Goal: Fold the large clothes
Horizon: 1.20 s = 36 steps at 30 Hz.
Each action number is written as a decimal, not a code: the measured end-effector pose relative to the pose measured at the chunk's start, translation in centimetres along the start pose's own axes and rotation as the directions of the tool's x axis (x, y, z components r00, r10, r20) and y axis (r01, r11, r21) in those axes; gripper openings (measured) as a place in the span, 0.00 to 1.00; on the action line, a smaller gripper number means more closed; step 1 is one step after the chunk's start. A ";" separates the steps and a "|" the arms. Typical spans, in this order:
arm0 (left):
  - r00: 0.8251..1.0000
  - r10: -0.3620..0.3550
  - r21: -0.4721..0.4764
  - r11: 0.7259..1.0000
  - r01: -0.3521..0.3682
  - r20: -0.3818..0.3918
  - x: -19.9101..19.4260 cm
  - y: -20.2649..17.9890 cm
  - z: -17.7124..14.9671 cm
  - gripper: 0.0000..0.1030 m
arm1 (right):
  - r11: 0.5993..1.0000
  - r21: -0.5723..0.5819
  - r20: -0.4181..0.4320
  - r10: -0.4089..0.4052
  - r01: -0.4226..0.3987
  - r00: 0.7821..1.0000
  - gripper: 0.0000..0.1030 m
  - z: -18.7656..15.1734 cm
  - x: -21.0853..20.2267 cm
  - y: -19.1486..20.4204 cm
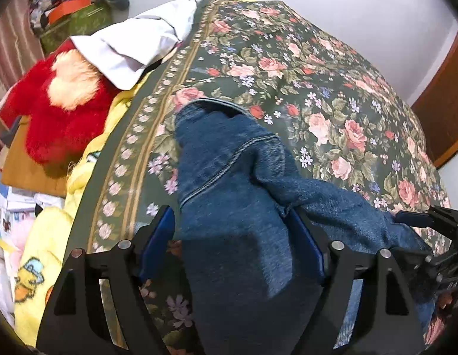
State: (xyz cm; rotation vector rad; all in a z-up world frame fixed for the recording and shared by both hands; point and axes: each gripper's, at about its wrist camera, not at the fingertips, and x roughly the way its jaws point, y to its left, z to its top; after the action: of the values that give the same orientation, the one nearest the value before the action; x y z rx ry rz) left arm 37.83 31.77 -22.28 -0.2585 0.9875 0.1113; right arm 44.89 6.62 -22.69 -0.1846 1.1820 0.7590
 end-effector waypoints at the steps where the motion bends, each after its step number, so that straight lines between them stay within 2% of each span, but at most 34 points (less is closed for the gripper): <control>1: 1.000 0.028 -0.015 0.999 -0.028 0.007 -0.5 0.3 -0.1 0.77 | 1.000 0.002 0.005 -0.009 0.009 1.000 0.68 -0.3 -0.5 -0.2; 3: 0.998 0.052 -0.036 0.998 -0.051 0.026 -1.7 0.9 -0.1 0.75 | 1.000 0.007 0.016 -0.018 0.018 1.000 0.68 -0.9 -1.7 -0.4; 4: 0.998 0.060 -0.041 0.997 -0.059 0.033 -2.6 1.1 -0.3 0.71 | 1.000 0.009 0.027 -0.030 0.030 0.999 0.68 -1.2 -2.5 -0.3; 7: 0.989 0.128 0.034 0.991 -0.131 0.073 -5.5 0.4 -1.1 0.70 | 0.995 -0.021 0.065 -0.100 0.102 0.993 0.68 -2.1 -4.8 1.0; 8: 0.989 0.126 0.051 0.990 -0.130 0.078 -6.1 0.3 -1.4 0.70 | 0.994 -0.036 0.075 -0.101 0.104 0.992 0.68 -2.4 -5.4 1.5; 14: 0.999 0.007 0.140 0.990 -0.011 0.032 -8.2 -2.5 -5.9 0.70 | 0.988 -0.143 0.098 -0.045 0.059 0.994 0.68 -5.1 -6.7 6.0; 16: 1.000 0.003 0.168 0.986 -0.005 0.011 -8.0 -3.6 -7.6 0.70 | 0.980 -0.183 0.076 -0.066 0.079 0.995 0.68 -6.2 -5.9 7.2; 19: 0.998 0.058 0.189 0.980 -0.060 0.017 -8.1 -4.5 -10.2 0.71 | 0.955 -0.246 0.077 -0.151 0.165 0.986 0.68 -7.9 -5.1 8.1; 21: 0.998 0.064 0.177 0.982 -0.067 0.019 -8.6 -4.3 -11.3 0.73 | 0.949 -0.257 0.067 -0.171 0.182 0.983 0.68 -8.8 -5.2 8.2; 24: 0.998 0.062 0.146 0.987 -0.065 0.019 -10.0 -3.8 -12.5 0.74 | 0.951 -0.251 0.060 -0.169 0.179 0.984 0.68 -10.2 -6.1 7.8; 27: 0.992 0.126 0.153 0.980 -0.129 0.030 -11.2 -3.8 -13.3 0.74 | 0.962 -0.219 0.056 -0.151 0.160 0.987 0.68 -11.1 -7.4 7.2; 29: 0.987 0.151 0.151 0.976 -0.157 0.055 -12.4 -3.7 -13.9 0.74 | 0.967 -0.197 0.087 -0.147 0.161 0.985 0.68 -11.6 -9.0 7.0; 33: 0.980 0.152 0.114 0.980 -0.166 0.126 -15.9 -3.8 -14.2 0.74 | 0.972 -0.166 0.186 -0.135 0.167 0.973 0.68 -12.1 -13.1 7.4; 36: 0.965 0.141 0.094 0.982 -0.165 0.220 -19.6 -4.7 -13.9 0.73 | 0.978 -0.141 0.291 -0.107 0.153 0.951 0.68 -12.3 -17.1 8.3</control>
State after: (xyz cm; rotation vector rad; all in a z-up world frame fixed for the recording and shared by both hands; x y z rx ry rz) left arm 16.78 24.01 -12.39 -0.0651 0.7967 0.2204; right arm 27.44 -0.91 -10.39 -0.2775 0.8284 0.7381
